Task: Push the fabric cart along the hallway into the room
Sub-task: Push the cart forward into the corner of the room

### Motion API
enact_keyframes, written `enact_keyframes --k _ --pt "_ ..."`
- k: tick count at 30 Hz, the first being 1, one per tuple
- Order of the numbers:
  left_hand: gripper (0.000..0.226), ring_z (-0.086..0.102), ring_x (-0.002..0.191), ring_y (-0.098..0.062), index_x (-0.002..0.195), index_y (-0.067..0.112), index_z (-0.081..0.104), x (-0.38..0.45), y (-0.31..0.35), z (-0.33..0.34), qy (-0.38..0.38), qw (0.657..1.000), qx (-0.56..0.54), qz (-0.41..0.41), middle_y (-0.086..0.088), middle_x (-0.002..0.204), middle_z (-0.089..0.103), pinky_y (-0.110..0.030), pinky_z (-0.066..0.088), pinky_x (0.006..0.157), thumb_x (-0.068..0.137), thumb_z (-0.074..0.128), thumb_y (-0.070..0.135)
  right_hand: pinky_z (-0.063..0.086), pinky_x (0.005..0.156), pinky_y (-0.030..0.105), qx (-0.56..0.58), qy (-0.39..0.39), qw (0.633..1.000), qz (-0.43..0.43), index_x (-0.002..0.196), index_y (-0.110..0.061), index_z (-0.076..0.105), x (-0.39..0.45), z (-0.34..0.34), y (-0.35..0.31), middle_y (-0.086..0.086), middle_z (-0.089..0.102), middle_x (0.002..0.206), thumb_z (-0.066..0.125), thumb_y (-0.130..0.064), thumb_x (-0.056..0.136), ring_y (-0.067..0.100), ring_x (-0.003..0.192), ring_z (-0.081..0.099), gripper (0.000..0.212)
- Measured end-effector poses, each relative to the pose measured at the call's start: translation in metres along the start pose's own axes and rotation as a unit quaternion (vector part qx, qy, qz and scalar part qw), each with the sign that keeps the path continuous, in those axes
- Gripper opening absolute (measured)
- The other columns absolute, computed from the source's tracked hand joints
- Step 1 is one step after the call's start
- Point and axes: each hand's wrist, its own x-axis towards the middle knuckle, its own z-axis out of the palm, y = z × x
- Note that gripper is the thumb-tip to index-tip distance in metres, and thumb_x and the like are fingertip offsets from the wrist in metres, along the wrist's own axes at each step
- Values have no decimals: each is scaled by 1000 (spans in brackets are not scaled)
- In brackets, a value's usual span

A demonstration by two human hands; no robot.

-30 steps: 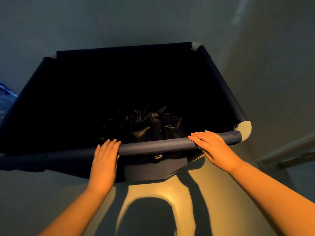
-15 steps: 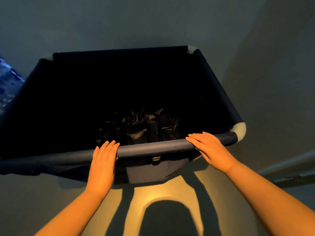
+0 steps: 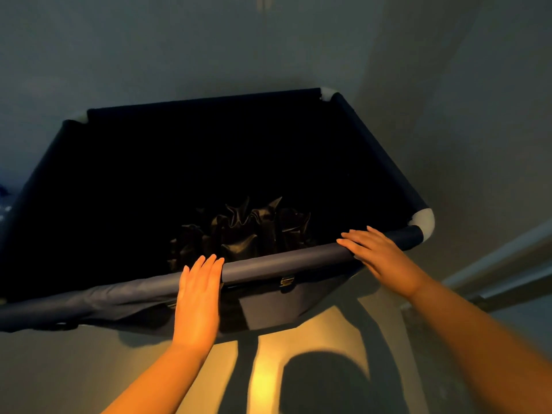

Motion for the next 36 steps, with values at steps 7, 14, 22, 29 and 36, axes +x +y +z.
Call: enact_keyframes --k 7,14,22,29,36 --pt "72 42 128 -36 132 3 46 40 48 21 -4 999 -2 45 -20 134 50 -49 21 111 67 65 -22 21 108 42 -15 20 999 42 134 -16 46 -31 -11 52 6 53 134 62 -2 85 24 125 45 53" --pt "64 49 121 -33 130 4 49 81 90 36 -9 996 -1 93 -17 129 54 -50 29 110 72 70 -11 23 107 45 -18 39 997 71 133 -15 48 -58 -22 91 7 54 133 53 -6 89 21 127 42 44" --pt "67 53 116 -37 126 1 53 116 132 53 7 988 23 156 -20 122 59 -51 27 107 64 74 -13 18 109 39 -22 59 991 122 130 -12 51 -90 -34 119 8 56 130 54 -6 85 22 125 45 46" --pt "40 55 113 -37 123 0 54 138 155 58 22 985 16 169 -22 118 60 -46 26 110 83 51 3 24 107 42 -14 84 985 153 124 -7 58 -95 -46 130 11 62 122 68 9 77 30 118 53 50" --pt "47 55 113 -37 124 2 53 144 137 59 16 985 38 165 -21 119 60 -40 17 109 80 42 12 20 106 37 -20 98 986 131 126 -10 55 -83 -34 129 8 62 123 52 -7 88 25 119 53 38"
